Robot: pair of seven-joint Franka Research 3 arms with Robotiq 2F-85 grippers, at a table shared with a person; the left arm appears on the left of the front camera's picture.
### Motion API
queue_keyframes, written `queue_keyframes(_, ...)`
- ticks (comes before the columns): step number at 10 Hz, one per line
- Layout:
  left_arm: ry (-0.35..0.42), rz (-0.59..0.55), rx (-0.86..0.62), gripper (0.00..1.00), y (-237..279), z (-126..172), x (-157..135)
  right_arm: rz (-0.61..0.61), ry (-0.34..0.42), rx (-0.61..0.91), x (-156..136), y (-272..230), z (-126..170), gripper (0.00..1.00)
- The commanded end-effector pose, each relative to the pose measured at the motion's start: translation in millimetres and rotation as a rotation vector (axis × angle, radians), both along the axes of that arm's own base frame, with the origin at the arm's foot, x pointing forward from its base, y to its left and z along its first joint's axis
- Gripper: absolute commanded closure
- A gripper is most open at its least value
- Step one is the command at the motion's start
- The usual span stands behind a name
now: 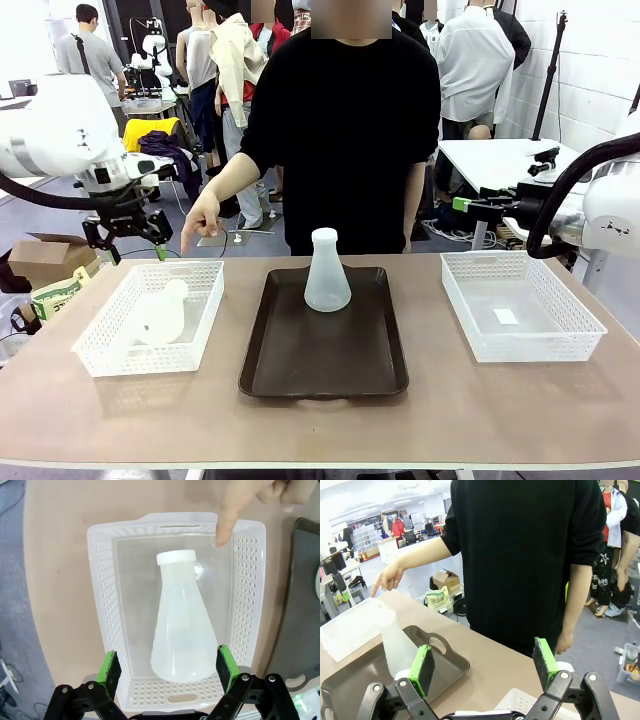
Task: Prepare the laboratory tools.
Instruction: Pick up the Big flask that the person points to.
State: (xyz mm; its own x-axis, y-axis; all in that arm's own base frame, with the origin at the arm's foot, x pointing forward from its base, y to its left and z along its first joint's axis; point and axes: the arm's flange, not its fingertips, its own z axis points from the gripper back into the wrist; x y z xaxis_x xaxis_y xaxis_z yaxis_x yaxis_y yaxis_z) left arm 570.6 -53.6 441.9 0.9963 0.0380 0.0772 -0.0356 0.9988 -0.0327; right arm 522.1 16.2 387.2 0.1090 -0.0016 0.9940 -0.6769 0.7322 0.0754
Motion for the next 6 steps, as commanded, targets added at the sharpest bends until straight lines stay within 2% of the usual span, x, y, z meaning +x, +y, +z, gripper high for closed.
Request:
queue_keyframes(1,0.004,-0.011,0.018,0.00,-10,-13,14,0.008,0.012,-0.009,1,-1,1,0.00)
queue_keyframes(4,-0.044,-0.020,-0.017,0.00,-21,-38,21,0.008,0.012,-0.009,1,-1,1,0.00)
queue_keyframes(6,-0.015,-0.018,0.021,0.00,-26,-56,27,0.008,0.012,-0.009,1,-1,1,0.00)
